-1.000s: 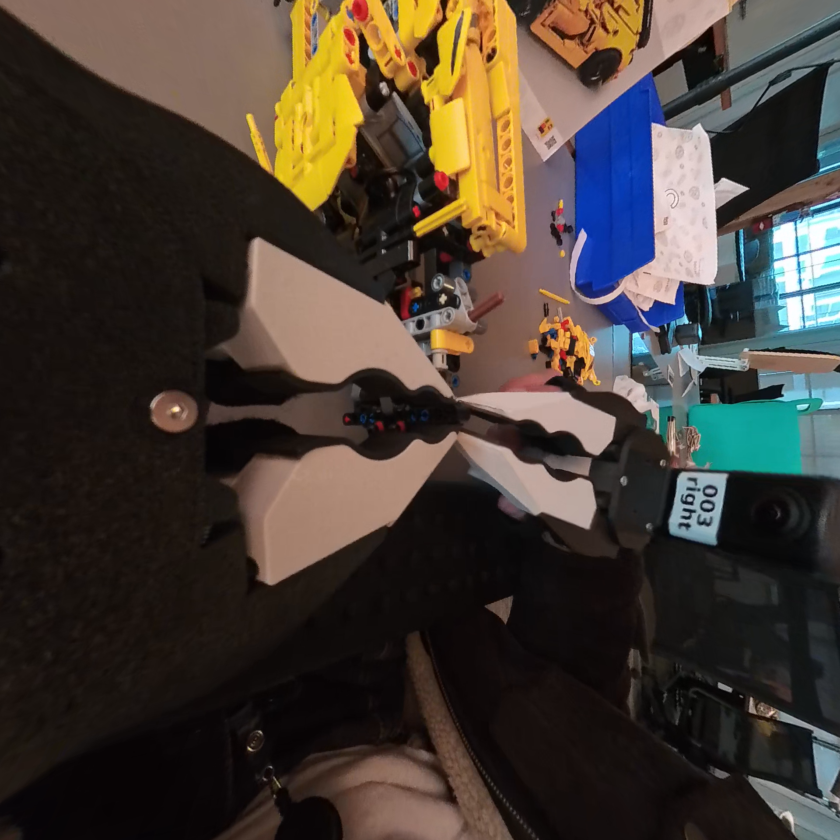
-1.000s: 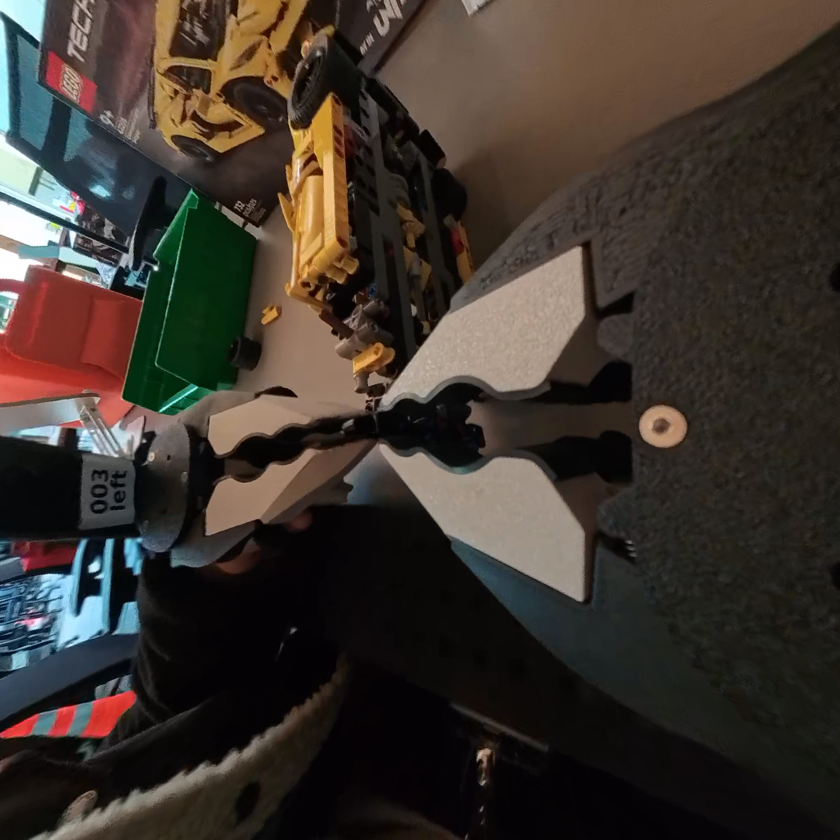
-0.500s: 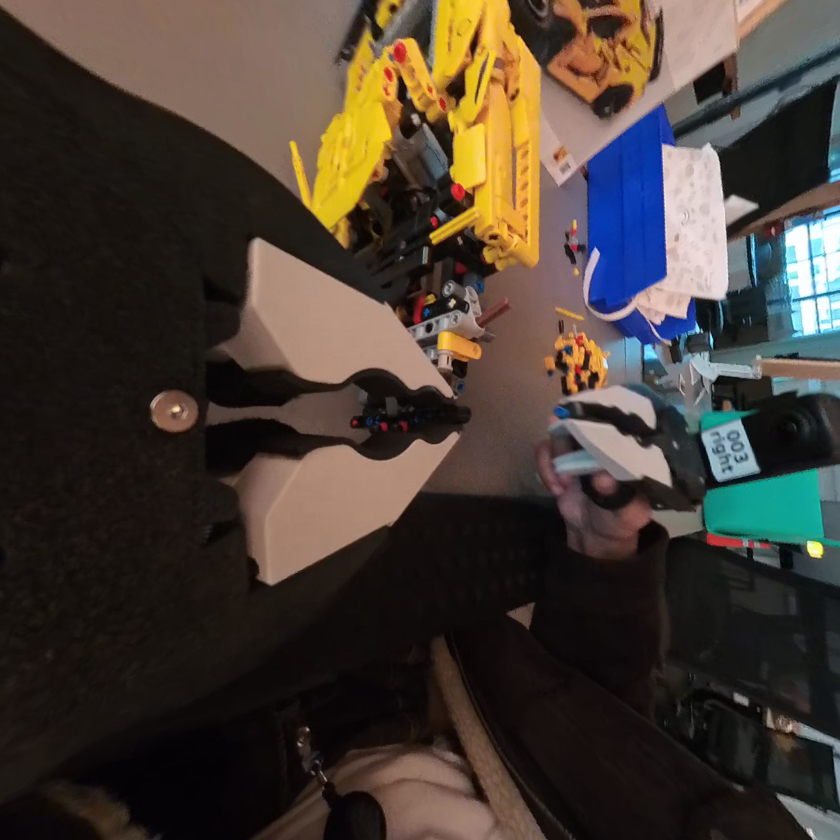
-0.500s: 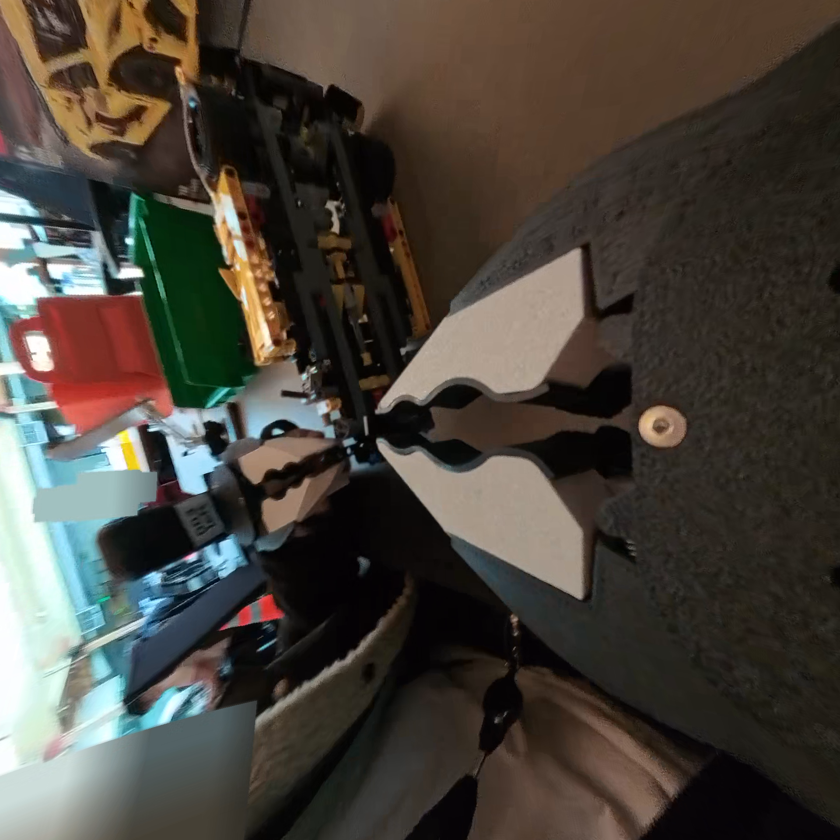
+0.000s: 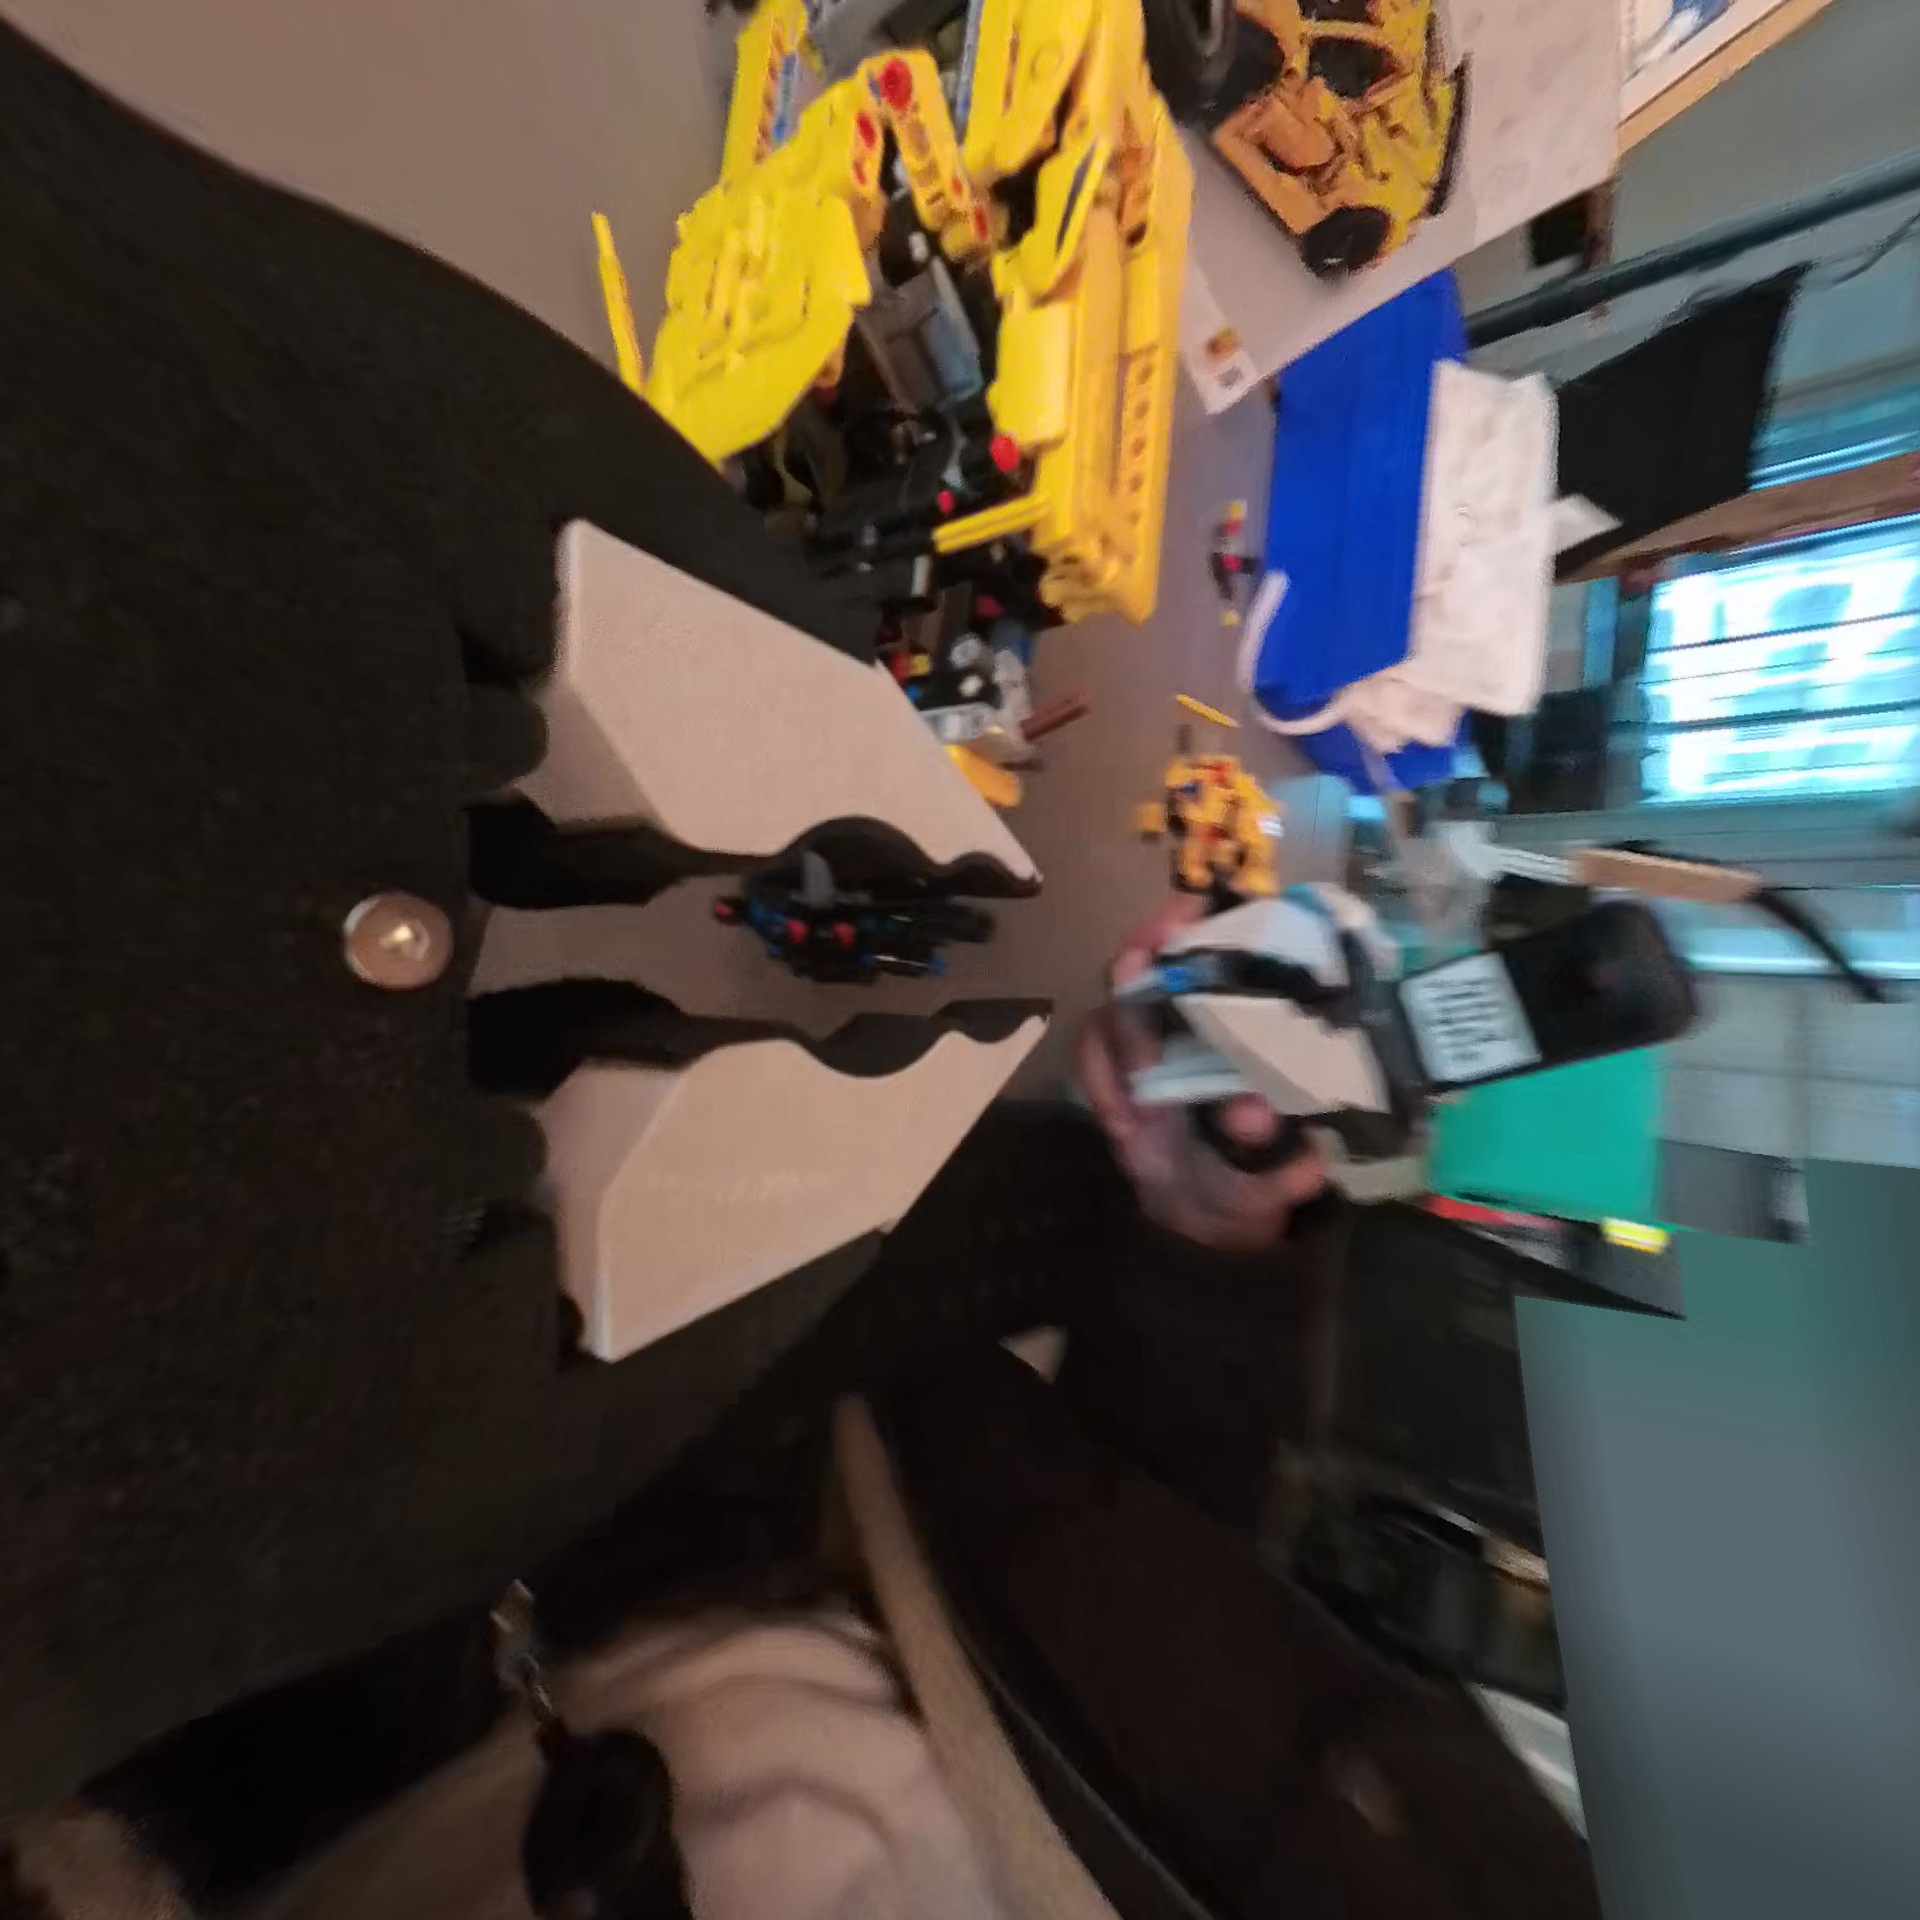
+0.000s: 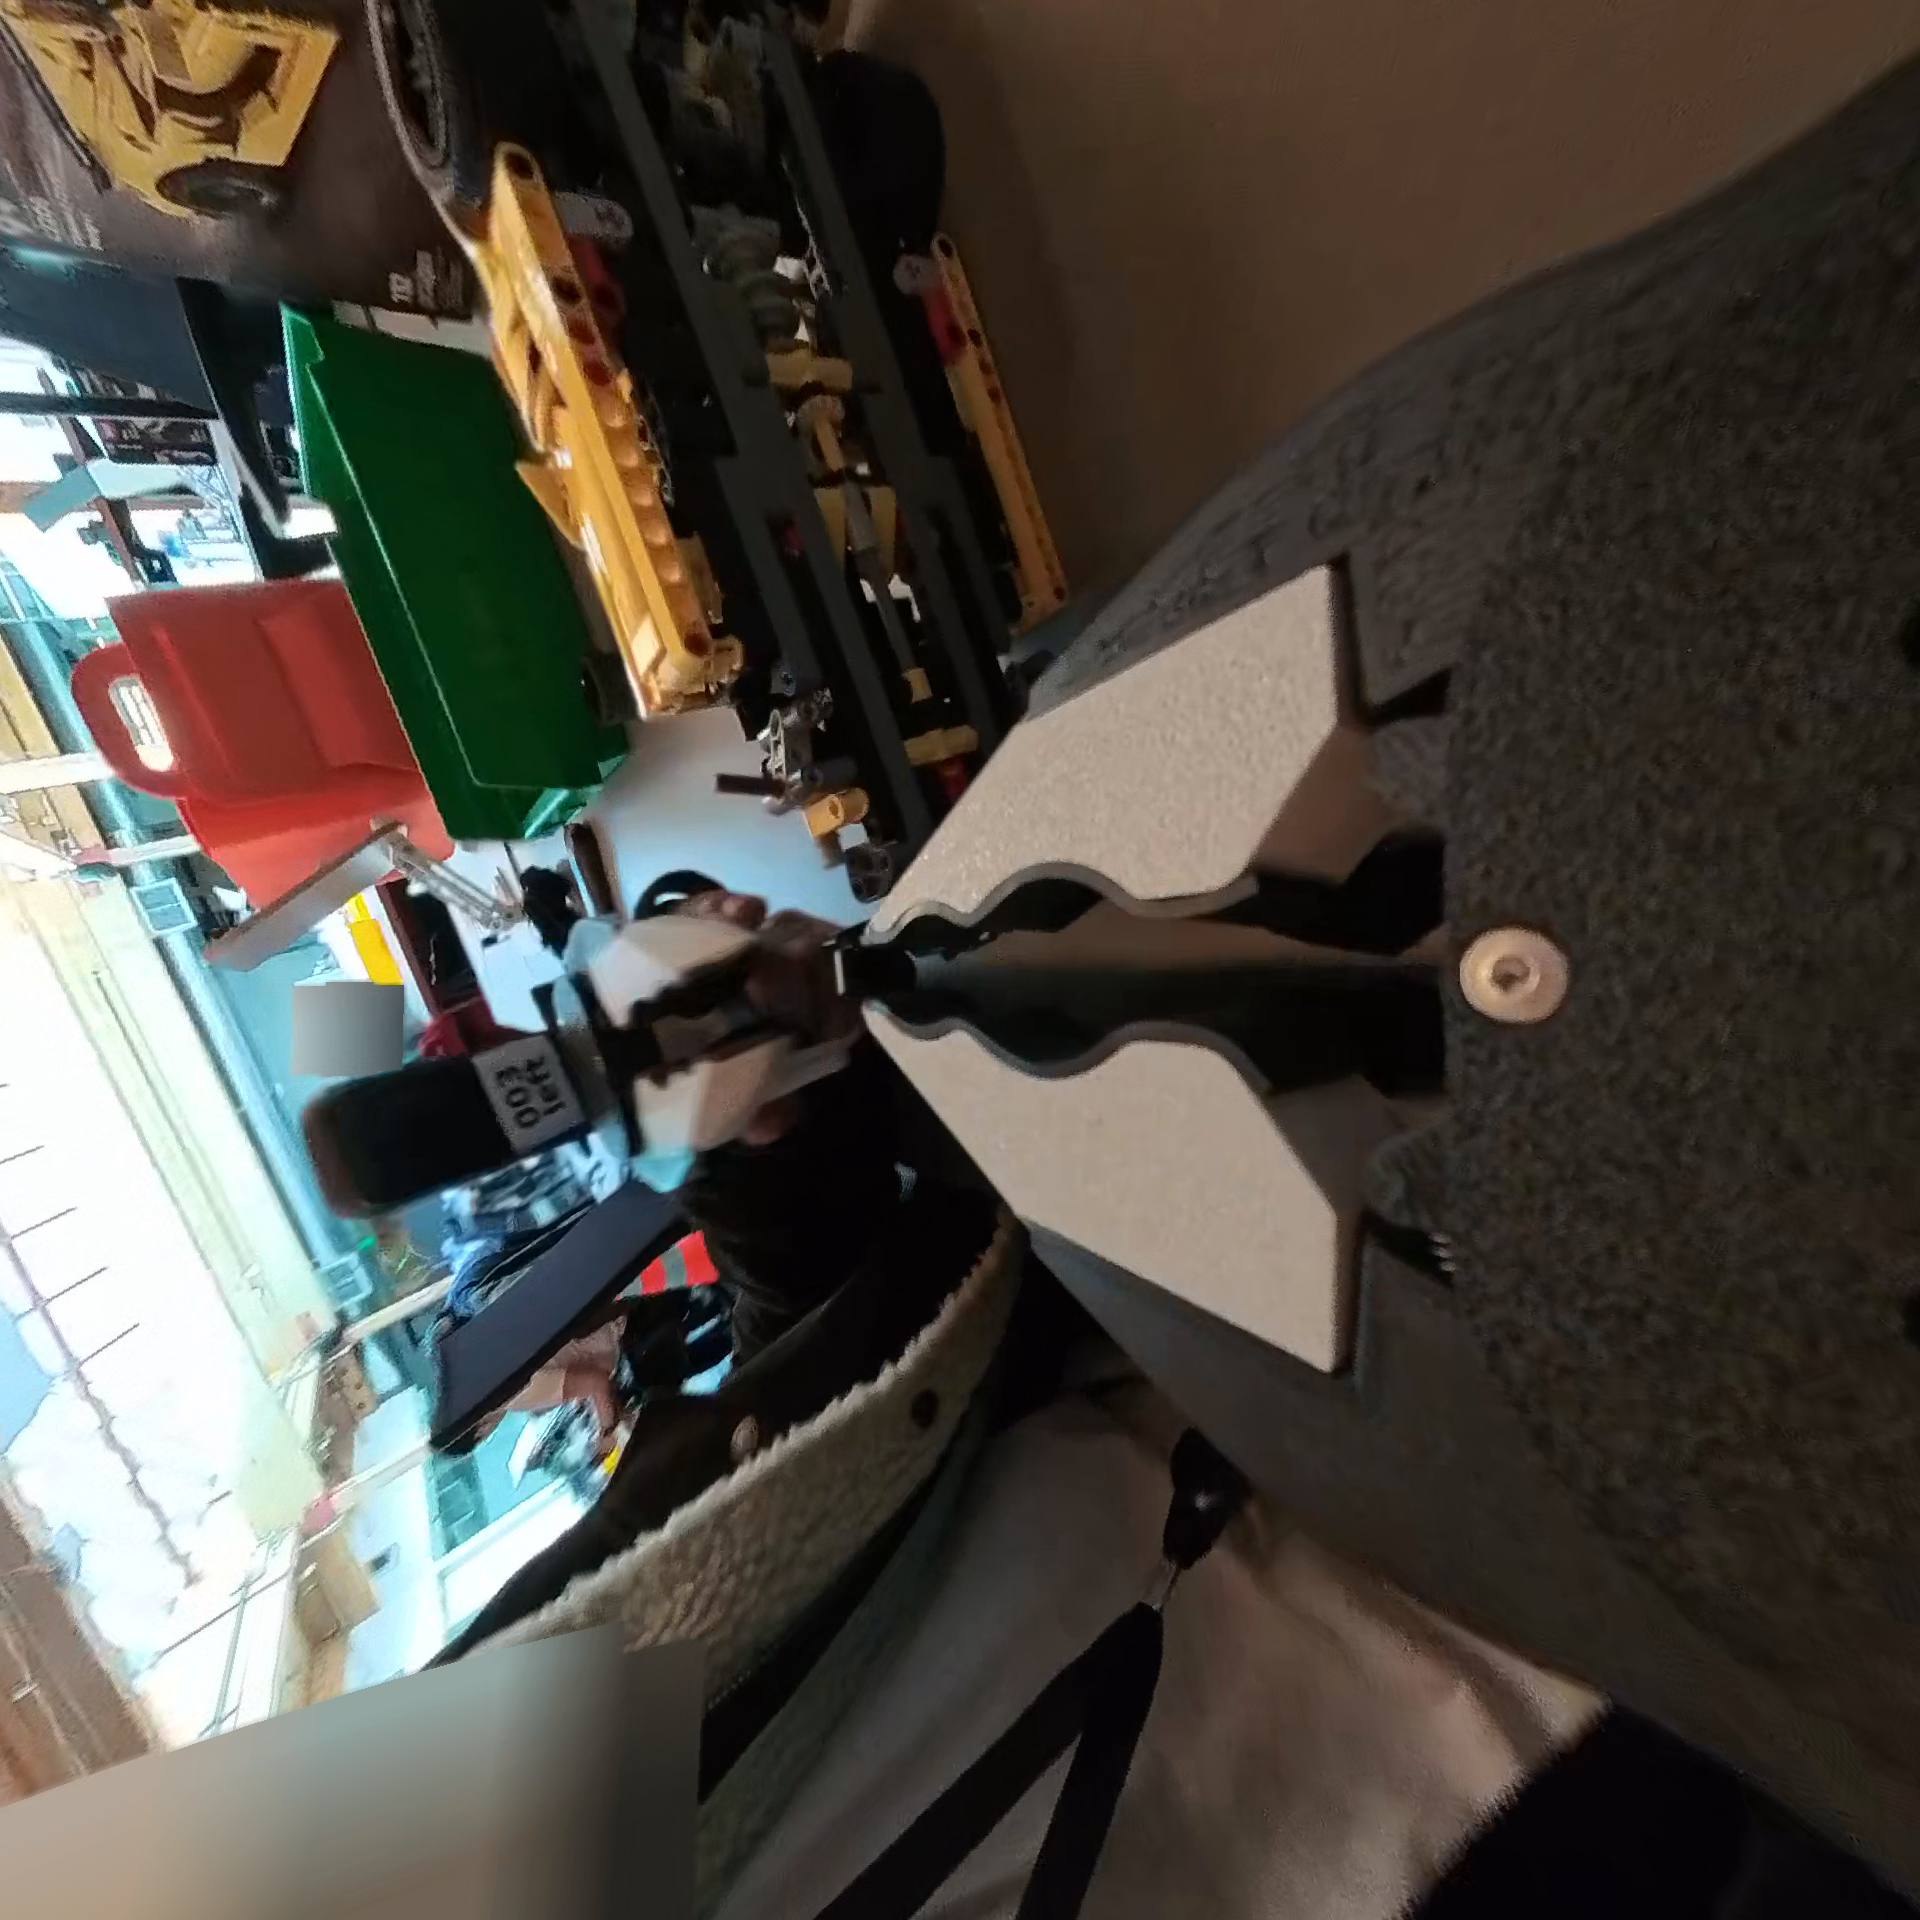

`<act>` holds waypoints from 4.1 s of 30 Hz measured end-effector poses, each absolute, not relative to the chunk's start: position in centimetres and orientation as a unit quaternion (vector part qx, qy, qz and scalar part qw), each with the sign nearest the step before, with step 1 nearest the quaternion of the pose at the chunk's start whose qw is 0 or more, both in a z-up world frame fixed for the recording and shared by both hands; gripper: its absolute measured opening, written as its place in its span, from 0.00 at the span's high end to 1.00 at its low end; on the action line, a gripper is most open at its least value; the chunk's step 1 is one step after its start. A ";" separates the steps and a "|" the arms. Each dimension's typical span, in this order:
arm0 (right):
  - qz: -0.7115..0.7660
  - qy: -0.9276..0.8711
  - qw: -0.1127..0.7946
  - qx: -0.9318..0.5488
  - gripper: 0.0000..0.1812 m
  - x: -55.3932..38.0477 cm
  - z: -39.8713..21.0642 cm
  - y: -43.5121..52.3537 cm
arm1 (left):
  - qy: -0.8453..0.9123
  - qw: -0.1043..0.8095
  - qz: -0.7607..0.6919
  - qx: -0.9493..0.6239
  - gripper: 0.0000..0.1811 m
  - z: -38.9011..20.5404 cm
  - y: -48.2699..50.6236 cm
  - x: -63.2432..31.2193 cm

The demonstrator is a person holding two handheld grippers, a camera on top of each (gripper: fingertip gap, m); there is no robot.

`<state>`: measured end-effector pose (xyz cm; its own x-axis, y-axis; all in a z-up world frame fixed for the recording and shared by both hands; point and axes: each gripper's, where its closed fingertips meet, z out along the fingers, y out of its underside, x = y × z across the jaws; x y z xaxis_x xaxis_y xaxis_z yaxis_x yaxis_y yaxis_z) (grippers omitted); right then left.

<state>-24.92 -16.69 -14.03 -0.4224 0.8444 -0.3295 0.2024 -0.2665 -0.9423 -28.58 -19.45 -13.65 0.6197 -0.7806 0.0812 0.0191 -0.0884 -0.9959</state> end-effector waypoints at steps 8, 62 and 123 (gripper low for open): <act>0.471 -0.634 0.496 -0.362 0.97 -27.6 -13.2 -19.3 | 0.218 0.567 -0.445 -0.658 0.91 -12.9 -19.8 -28.6; 0.652 -0.560 0.098 -0.501 0.96 -26.0 -16.0 -21.6 | 0.395 0.597 -0.251 -0.651 0.95 -15.5 -21.7 -25.4; 0.630 -0.614 0.029 -0.474 0.96 -24.0 -17.5 -23.3 | 0.483 0.586 -0.163 -0.631 0.98 -17.2 -23.5 -23.6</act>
<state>-23.96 -23.33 -17.53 -0.5495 0.6185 -0.5617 0.5457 -0.2434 -0.8019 -23.59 -23.50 -17.17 0.4811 -0.7992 -0.3602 -0.4182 0.1519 -0.8956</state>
